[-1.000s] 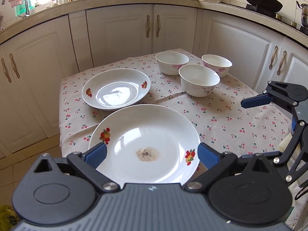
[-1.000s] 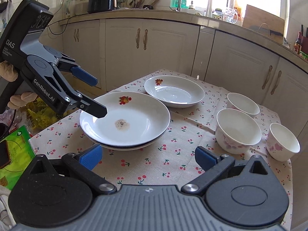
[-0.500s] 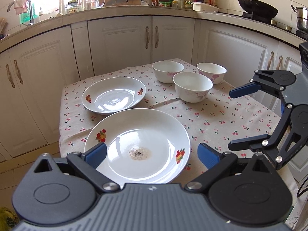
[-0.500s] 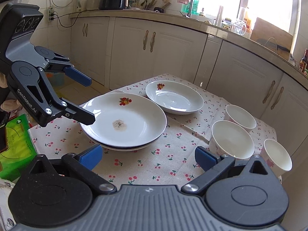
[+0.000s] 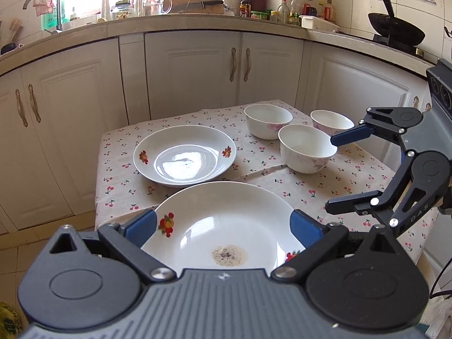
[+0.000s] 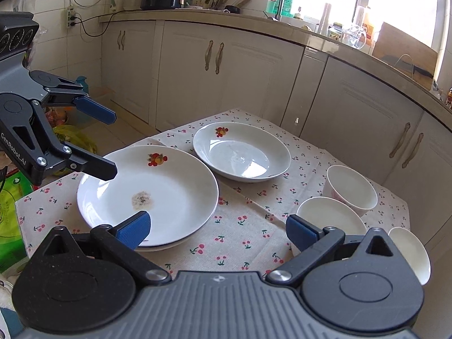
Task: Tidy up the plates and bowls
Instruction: 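Move the left tool toward the next flowered white plate, then grasp the rim of the fruit-decal white plate with the left tool, then lift the plate with the left tool and carry it toward the plate stack, then lower the held plate onto the stacked white plates with the left tool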
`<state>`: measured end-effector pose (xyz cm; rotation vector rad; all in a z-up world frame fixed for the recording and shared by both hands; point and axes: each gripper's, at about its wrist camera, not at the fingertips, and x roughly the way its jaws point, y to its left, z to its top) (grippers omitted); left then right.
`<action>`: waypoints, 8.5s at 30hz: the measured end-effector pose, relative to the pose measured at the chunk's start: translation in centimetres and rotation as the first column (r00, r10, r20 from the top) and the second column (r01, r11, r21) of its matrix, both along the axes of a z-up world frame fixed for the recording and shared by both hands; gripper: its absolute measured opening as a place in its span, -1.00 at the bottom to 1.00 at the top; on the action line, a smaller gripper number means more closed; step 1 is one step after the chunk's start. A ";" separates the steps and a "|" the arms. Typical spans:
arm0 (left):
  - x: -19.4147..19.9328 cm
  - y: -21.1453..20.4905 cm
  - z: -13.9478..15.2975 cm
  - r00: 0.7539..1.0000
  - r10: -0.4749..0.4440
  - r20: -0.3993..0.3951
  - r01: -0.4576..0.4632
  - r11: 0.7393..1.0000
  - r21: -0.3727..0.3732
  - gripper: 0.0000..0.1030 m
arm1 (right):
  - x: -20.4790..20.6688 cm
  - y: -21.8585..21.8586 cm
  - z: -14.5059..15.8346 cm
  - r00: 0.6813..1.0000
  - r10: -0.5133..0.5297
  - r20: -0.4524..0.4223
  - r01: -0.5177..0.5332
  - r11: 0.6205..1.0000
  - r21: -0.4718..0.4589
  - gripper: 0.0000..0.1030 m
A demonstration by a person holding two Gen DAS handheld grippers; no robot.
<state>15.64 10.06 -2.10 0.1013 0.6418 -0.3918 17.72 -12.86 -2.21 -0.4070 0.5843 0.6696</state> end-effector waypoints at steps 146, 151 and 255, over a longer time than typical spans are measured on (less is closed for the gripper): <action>13.3 2.7 1.6 0.962 -0.142 -0.234 0.123 0.988 -0.094 0.71 | 7.0 5.5 2.0 0.935 0.267 -0.236 -0.285 0.957 -0.046 1.00; 11.3 2.6 1.4 0.960 -0.146 -0.238 0.127 0.987 -0.096 0.71 | 4.7 5.1 1.8 0.934 0.265 -0.239 -0.282 0.958 -0.043 1.00; 8.7 3.2 -2.2 0.922 -0.088 -0.378 0.102 0.995 0.016 0.72 | -0.1 5.6 -2.5 0.948 0.123 -0.292 -0.153 0.985 -0.084 1.00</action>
